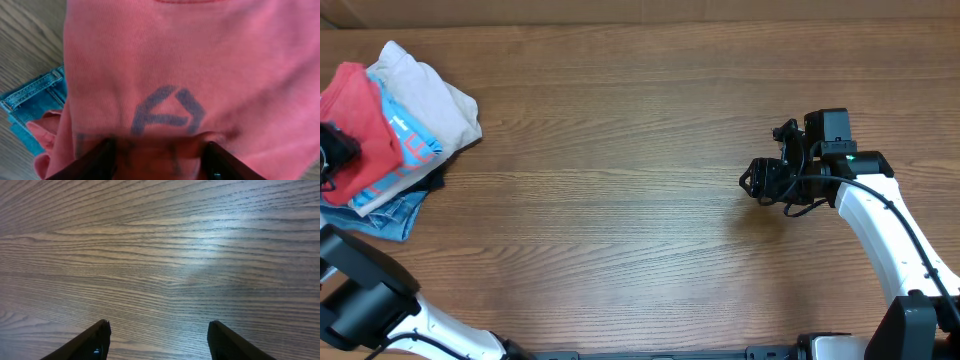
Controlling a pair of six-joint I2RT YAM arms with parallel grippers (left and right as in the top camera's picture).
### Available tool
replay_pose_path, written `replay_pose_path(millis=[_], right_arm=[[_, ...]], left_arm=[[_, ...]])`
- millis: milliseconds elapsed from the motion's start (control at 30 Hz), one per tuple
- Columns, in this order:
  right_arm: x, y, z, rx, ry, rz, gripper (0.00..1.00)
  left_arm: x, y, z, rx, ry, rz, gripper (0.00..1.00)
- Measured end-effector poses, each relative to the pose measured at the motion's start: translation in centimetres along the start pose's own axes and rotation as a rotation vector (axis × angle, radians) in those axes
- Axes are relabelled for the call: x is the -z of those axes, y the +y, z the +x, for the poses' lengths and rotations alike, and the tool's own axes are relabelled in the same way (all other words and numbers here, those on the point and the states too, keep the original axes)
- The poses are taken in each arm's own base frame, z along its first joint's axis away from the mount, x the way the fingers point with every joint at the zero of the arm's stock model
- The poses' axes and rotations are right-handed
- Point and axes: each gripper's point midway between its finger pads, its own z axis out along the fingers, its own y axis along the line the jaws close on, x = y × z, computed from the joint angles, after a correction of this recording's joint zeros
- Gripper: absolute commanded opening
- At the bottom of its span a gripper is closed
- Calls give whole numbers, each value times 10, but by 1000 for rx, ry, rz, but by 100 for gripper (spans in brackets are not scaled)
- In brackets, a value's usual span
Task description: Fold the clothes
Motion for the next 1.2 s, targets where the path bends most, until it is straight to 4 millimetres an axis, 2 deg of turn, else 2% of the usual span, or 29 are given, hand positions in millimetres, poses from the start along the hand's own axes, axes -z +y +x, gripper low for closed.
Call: replay_pose_path(millis=[133,200,300,333,500,600,733,800,833,867,933,967,1000,1067,1100,1133,1200], right_arm=[[0,0,0,0,0,0,66],[0,0,0,0,0,0,66],[0,0,0,0,1,0,66],[0,0,0,0,0,0,66],[0,0,0,1,-2,0,66],[0,1,-4,6,-16,-3,66],[2,-1,-10,17,-35,18,69],[10,0,-22,37,-70,33,71],[15,1,-30,49,-92,39,73],[19,3,-36,58,-109,43,74],[34,8,-57,97,-172,59,77],[41,9,-65,115,-198,71,84],[46,10,-72,126,-221,80,86],[55,10,-84,150,-261,105,100],[57,10,-87,168,-271,117,100],[59,9,-89,177,-277,126,100],[60,8,-94,196,-297,138,100]], left_arm=[[-19,2,1,23,16,85,79],[-18,-2,-1,13,7,109,80],[-18,-5,-1,-3,5,127,87],[-19,-6,-1,-5,7,132,100],[-16,-11,2,0,16,153,100],[0,-16,-3,-12,-10,137,100],[52,-39,-19,-64,-118,137,100],[94,-64,-25,-118,-200,154,100],[118,-84,-26,-159,-243,171,100],[125,-91,-25,-174,-255,178,100],[148,-131,-11,-257,-273,208,100],[152,-145,-4,-290,-272,221,100],[154,-164,8,-333,-253,231,100],[152,-202,34,-427,-203,262,100],[150,-215,45,-458,-180,272,100],[147,-238,66,-516,-137,289,100],[146,-264,89,-586,-103,315,100]])
